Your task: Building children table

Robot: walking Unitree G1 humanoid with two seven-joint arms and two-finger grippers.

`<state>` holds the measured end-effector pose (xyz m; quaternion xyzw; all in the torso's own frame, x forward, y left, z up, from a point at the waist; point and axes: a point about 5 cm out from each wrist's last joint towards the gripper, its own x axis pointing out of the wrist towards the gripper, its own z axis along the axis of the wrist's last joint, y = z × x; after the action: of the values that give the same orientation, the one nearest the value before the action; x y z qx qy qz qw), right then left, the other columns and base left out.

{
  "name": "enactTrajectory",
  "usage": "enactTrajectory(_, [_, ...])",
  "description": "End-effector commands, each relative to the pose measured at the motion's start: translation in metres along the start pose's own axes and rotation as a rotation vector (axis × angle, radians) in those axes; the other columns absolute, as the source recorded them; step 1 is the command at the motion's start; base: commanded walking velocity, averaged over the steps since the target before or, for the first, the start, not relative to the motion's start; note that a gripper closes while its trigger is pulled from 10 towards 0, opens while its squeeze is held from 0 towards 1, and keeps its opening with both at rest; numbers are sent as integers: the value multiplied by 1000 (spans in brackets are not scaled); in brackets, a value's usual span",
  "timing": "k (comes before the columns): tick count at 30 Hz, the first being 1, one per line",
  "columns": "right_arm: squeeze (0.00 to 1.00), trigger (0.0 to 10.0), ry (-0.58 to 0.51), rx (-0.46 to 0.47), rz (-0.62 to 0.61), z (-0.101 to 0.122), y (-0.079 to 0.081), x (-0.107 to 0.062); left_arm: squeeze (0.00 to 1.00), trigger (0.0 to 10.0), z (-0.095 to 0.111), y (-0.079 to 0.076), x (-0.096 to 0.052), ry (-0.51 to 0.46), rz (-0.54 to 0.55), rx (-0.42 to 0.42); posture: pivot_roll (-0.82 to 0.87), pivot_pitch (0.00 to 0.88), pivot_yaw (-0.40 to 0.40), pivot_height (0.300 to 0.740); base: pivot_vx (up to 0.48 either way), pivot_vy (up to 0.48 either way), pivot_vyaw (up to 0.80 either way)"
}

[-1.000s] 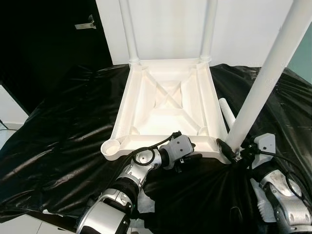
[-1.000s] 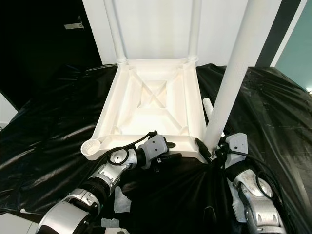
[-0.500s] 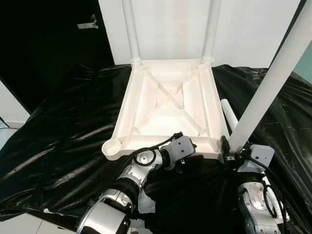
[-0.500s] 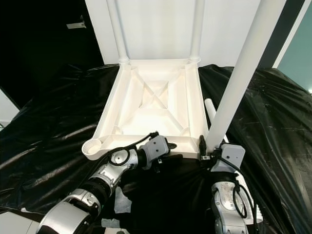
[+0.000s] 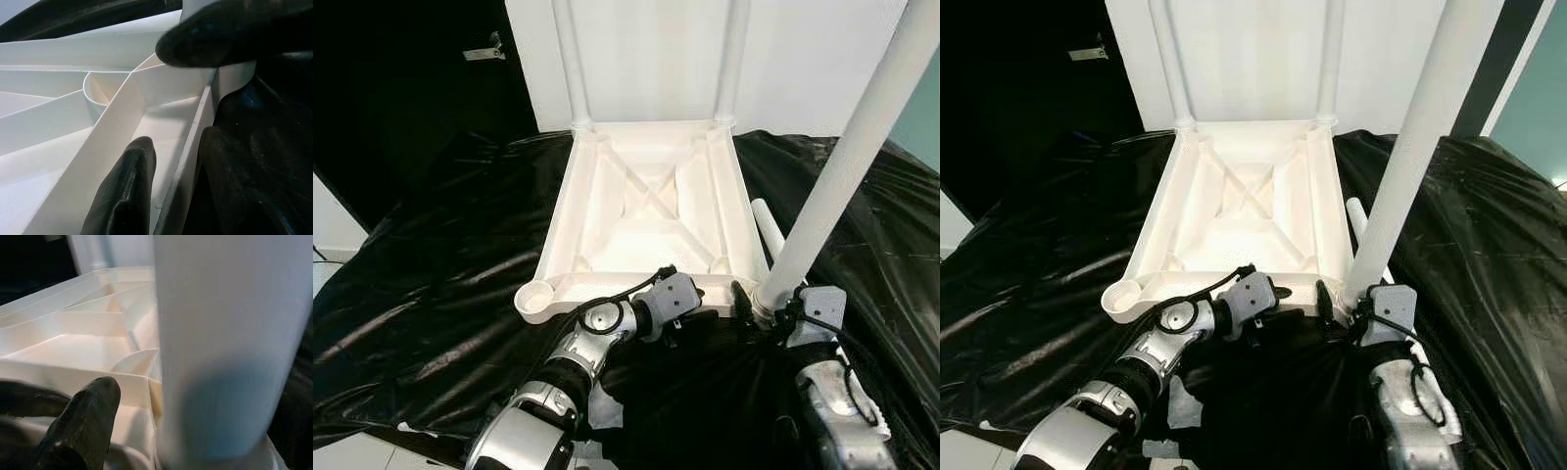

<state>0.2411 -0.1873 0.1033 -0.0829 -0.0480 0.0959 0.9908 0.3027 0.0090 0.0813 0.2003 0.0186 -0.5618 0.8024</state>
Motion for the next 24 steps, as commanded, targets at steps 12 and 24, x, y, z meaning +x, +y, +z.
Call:
enactTrajectory(12, [0, 0, 89, -16, 321, -2, -15, -6, 0, 10000, -24, -19, 3, 101, 12, -94, -107, 0, 14, 740, 0, 0, 0])
enactTrajectory(24, [0, 0, 98, 92, 258, -8, 1, -11, 0, 10000, -26, -20, 2, 104, 15, -99, -93, 0, 8, 740, 0, 0, 0])
